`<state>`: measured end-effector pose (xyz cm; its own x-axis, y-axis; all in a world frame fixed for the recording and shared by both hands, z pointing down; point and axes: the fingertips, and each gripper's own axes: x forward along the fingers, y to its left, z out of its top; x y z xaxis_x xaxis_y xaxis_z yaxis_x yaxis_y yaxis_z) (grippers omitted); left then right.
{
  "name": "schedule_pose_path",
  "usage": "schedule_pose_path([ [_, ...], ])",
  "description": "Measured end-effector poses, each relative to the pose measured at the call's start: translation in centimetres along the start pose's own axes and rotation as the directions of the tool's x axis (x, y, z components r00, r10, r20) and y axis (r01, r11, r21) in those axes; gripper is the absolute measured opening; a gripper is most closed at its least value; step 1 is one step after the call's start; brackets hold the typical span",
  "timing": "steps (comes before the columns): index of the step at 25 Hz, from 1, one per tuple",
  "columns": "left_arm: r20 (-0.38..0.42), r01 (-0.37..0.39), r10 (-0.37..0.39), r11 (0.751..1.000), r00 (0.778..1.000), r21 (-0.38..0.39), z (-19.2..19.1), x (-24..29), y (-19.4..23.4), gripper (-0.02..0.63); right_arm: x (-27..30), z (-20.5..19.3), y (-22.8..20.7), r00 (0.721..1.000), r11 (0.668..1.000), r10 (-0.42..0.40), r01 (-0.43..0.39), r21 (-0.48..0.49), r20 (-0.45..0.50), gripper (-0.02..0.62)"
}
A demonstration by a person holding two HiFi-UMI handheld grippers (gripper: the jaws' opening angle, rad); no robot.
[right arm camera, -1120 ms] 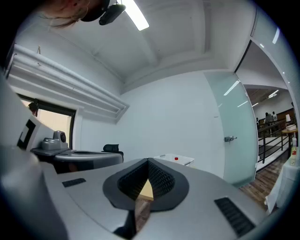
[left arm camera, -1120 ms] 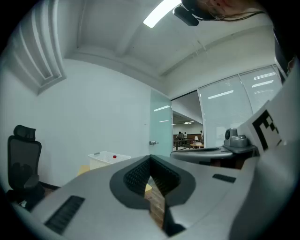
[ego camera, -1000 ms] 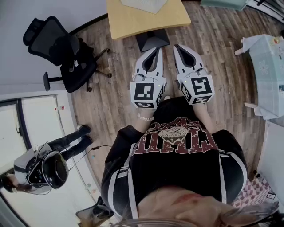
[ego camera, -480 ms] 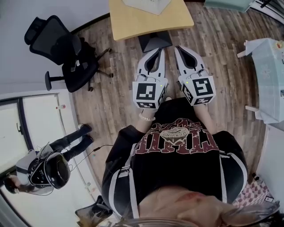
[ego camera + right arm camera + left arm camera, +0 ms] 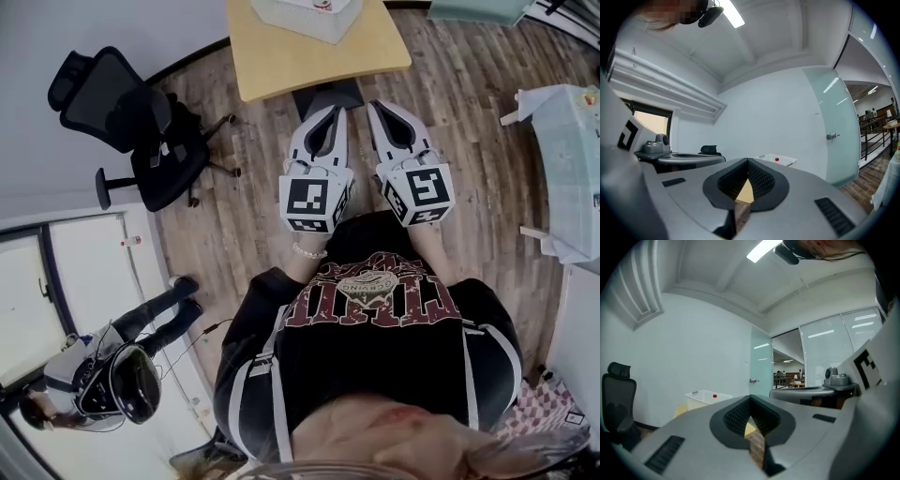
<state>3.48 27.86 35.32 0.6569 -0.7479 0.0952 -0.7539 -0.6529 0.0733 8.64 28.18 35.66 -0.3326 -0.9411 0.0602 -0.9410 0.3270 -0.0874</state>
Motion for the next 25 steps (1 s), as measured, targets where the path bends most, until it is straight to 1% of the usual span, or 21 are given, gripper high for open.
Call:
schedule_pose_path([
  [16,-0.011,0.032,-0.032,0.999,0.999,-0.013,0.5,3.8,4.0,0.046,5.5,0.2,-0.6,1.000,1.000,-0.009,0.009,-0.010,-0.022,0.017],
  [25,-0.010,0.050,-0.051,0.999,0.999,-0.018,0.4,5.1,4.7,0.046,6.7,-0.1,-1.4,0.999,0.999,-0.027,0.026,-0.019,-0.044,0.017],
])
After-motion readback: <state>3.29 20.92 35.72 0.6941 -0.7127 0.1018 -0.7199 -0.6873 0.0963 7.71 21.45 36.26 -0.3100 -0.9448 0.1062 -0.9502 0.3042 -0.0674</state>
